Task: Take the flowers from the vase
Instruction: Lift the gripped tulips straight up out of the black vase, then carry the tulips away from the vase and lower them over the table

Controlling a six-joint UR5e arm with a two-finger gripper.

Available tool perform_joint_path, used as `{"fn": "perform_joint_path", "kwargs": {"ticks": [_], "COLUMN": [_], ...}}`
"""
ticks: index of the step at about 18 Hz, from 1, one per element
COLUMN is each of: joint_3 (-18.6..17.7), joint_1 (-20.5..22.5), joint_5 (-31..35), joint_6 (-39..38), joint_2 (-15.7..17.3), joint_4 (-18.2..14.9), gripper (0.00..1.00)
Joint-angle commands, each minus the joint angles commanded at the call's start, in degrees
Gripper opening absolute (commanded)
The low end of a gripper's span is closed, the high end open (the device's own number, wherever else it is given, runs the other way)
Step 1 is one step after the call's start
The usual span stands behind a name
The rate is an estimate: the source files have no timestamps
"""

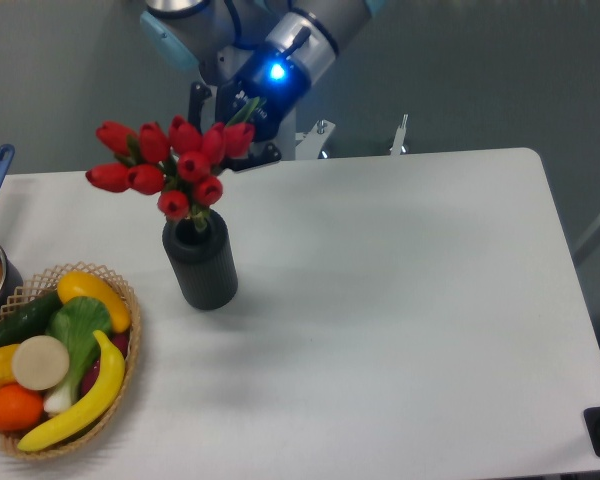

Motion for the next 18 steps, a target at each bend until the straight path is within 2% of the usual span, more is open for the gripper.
{"fn": "perform_joint_path", "kwargs": {"ticks": [6,11,13,15,16,18], "joint_3": [1.94,3.86,6.67,10.09,12.46,14.85], "joint_1": [3.34,4.83,6.59,8.17,8.44,8.62], "joint_5": [-5.27,-6.24,-6.51,-5.81,-4.68,1.45], "joint_6": [-4.05,-3.88,-3.44,-1.25,1.02,2.89], "joint_2": [0.00,-0.44,-0.96,-4.55,-5.79,-7.11], "joint_4": [0.00,0.00,0.00,0.35,0.53,0.44], "gripper": [0.00,0.00,0.00,0.00,0.00,0.00]}}
